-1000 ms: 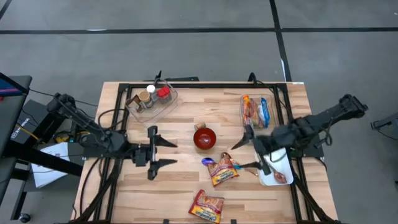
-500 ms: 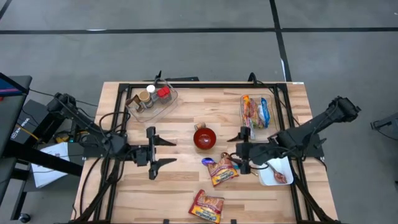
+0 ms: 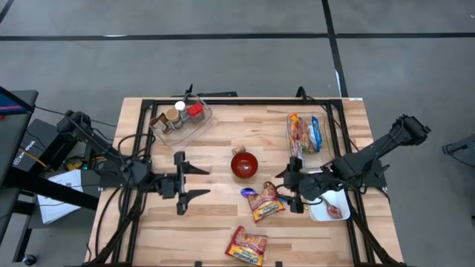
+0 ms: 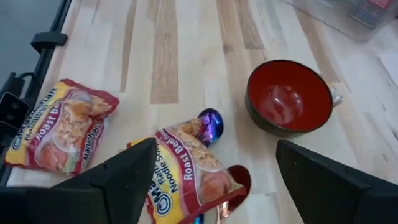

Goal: Pick & Place Food Item
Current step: Put the top red noodle pack into the right transparent bin

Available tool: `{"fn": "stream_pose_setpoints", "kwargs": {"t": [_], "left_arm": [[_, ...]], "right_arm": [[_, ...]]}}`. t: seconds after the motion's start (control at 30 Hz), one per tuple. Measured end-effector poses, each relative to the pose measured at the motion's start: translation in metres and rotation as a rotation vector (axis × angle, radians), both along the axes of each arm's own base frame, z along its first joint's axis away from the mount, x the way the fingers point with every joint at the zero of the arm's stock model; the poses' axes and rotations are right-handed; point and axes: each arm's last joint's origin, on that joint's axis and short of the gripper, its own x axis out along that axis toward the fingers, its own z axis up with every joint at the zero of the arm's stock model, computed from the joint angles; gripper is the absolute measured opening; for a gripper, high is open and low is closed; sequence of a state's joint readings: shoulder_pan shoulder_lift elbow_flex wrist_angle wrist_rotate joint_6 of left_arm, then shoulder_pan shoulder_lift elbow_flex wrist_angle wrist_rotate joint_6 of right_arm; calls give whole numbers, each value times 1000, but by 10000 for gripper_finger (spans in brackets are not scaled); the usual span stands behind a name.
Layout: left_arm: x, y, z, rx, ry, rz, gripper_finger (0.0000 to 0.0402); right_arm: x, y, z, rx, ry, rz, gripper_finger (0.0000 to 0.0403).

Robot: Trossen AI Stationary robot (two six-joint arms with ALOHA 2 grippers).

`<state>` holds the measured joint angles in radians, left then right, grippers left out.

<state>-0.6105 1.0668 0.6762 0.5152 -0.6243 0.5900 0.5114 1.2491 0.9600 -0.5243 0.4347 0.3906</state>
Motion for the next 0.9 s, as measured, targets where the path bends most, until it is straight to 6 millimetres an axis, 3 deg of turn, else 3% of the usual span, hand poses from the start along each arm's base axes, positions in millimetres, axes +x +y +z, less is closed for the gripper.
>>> {"fn": "stream_pose_setpoints", "kwargs": {"t": [0.23, 0.4, 0.6, 0.9], "left_arm": [[-2, -3, 0, -1, -2, -17, 241], [-2, -3, 0, -2, -4, -17, 241], [-2, -3, 1, 4, -6, -16, 241], [-2, -3, 1, 45, -8, -11, 241]], "right_arm": [[4, 5, -8, 78, 66, 52, 324], [13, 19, -39, 106, 239, 85, 324], [26, 21, -74, 210, 460, 96, 321], [34, 12, -83, 274, 498, 9, 303]]}}
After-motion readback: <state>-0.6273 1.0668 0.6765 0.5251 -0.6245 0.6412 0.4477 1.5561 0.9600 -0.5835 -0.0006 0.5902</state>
